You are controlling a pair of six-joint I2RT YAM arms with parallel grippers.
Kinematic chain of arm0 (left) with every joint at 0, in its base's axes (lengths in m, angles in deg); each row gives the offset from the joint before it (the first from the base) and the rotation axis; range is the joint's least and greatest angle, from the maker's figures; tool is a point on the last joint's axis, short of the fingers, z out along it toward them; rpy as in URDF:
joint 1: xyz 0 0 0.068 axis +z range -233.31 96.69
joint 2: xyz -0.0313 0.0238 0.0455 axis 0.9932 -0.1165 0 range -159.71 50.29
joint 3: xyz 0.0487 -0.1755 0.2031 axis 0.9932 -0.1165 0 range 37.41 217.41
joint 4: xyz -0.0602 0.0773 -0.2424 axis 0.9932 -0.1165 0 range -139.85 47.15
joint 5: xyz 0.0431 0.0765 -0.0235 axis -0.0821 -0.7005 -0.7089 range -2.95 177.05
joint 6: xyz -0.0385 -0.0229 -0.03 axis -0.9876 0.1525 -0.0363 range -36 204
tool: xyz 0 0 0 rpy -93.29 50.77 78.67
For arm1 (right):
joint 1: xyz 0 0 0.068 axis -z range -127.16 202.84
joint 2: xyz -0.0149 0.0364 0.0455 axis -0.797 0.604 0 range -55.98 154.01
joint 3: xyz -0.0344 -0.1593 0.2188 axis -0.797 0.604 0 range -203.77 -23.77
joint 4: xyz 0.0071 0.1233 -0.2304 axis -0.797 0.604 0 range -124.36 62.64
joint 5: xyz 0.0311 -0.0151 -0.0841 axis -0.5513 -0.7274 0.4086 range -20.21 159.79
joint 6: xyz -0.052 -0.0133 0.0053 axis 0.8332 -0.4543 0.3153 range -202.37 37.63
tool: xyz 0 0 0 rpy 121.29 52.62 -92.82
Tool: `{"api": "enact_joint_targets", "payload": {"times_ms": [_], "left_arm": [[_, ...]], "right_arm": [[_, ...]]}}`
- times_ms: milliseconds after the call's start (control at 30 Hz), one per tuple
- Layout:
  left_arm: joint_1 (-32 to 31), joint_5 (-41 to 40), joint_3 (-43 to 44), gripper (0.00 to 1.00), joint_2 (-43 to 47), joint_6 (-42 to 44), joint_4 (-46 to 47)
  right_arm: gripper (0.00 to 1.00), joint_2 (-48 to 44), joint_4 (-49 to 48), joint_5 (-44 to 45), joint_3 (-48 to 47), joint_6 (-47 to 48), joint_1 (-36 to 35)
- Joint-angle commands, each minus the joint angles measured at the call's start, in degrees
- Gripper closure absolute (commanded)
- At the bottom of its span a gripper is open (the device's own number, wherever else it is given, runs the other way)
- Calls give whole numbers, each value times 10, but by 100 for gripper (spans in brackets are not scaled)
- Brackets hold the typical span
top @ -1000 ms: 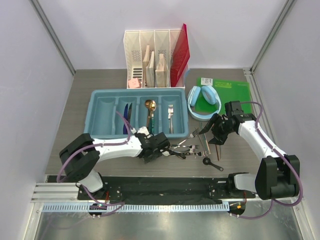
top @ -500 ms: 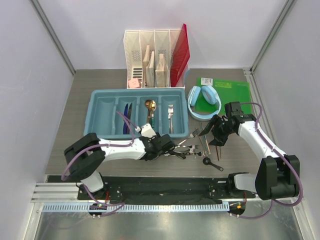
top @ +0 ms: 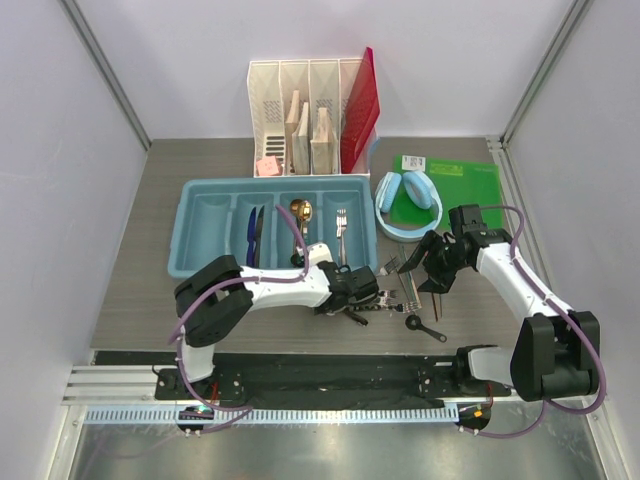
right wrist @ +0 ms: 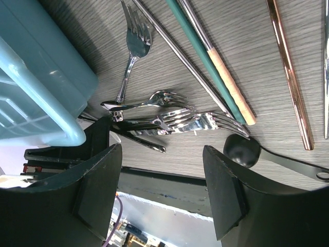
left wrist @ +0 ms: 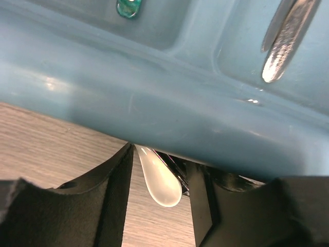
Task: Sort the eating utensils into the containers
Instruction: Pick up the spoon from the center of the board.
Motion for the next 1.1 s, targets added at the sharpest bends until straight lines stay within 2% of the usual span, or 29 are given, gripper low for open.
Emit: {"api": "enact_joint_targets", "payload": {"times_ms": [0,200,367,500,600,767,900,1067], "left_arm": [[27,78,-36,55,-56,-2,-78],[27,106,-92,60,6,11,-91],[27,154,-168,71,67,20,-68],[27,160,-201,78,97,19,-70],[27,150,-199,84,118,26,-86],[27,124,-173,83,137,55,-108],[27,108,-166,100,135,77,-89],[27,88,-139,100,129,91,-113]], "right_arm": [[31,-14,-10,-4,7,2,-3],[30,-19,-17,-5,13,0,-3],[30,-19,-20,-4,19,-2,-2],[30,-8,-25,-7,20,-3,-1],[30,-3,-28,-8,15,-6,-1],[30,2,-34,-14,13,-13,-1],[30,4,-37,-14,12,-19,-2],[30,4,-39,-14,8,-25,-1]]}}
